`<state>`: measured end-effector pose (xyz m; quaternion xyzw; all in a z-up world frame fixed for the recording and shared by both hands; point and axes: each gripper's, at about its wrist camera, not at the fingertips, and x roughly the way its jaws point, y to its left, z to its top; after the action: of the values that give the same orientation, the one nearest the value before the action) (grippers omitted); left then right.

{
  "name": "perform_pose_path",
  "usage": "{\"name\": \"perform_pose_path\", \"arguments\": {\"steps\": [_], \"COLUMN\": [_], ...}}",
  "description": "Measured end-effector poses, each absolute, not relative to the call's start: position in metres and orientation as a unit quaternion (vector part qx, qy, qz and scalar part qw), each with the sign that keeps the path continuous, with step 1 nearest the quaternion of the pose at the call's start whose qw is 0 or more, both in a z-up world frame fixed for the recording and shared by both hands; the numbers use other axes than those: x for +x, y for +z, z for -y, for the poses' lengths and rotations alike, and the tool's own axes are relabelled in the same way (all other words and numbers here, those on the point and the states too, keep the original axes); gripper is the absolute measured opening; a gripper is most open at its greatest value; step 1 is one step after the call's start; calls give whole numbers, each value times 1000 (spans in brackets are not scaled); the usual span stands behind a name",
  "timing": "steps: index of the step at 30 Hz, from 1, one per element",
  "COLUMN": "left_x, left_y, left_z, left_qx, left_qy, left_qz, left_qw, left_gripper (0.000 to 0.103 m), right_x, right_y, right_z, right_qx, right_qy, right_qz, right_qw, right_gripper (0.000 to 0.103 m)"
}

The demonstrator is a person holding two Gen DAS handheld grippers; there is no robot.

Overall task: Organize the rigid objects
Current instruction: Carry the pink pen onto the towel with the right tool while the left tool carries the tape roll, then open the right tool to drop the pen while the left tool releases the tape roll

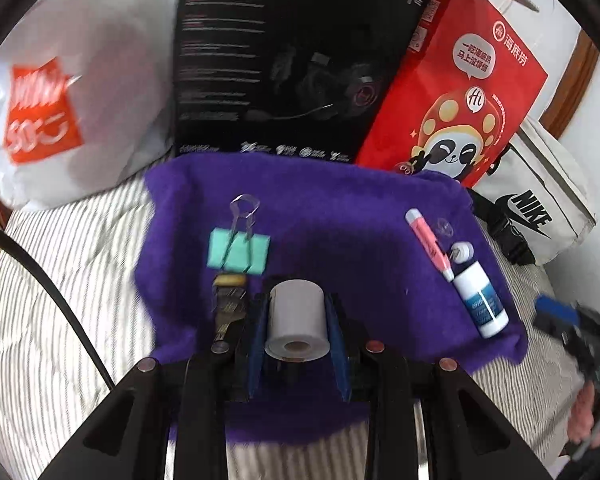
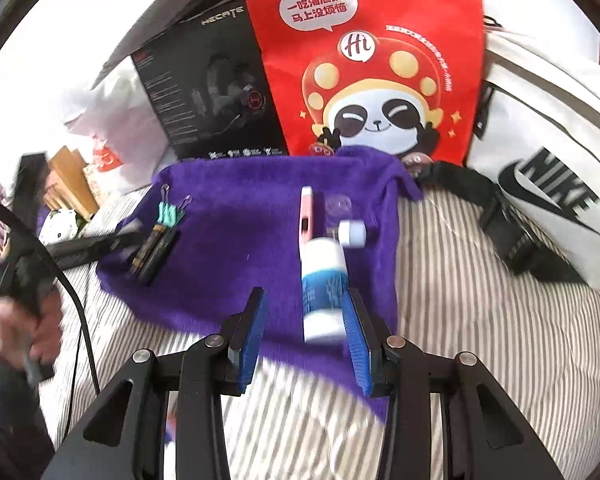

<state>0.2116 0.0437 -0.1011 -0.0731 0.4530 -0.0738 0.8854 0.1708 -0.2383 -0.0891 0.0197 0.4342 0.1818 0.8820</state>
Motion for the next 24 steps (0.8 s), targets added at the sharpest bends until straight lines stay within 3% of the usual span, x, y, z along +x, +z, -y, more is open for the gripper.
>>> {"name": "perform_pose_path", "arguments": {"steps": [9, 24], "left_x": [264, 283], "left_y": [-112, -140], "left_z": [-16, 11], "left_qx": [-38, 31], "left_qy": [-58, -28], "left_qz": [-459, -485], "left_qw": [886, 874], "left_gripper": [27, 28], "right_x": [143, 124], "right_y": [-105, -100], "right_z": [261, 272], "right_qx": [42, 69], "right_qy": [172, 184], "right_qz": [-447, -445], "right_qw": [877, 874], "right_gripper": [40, 40]}}
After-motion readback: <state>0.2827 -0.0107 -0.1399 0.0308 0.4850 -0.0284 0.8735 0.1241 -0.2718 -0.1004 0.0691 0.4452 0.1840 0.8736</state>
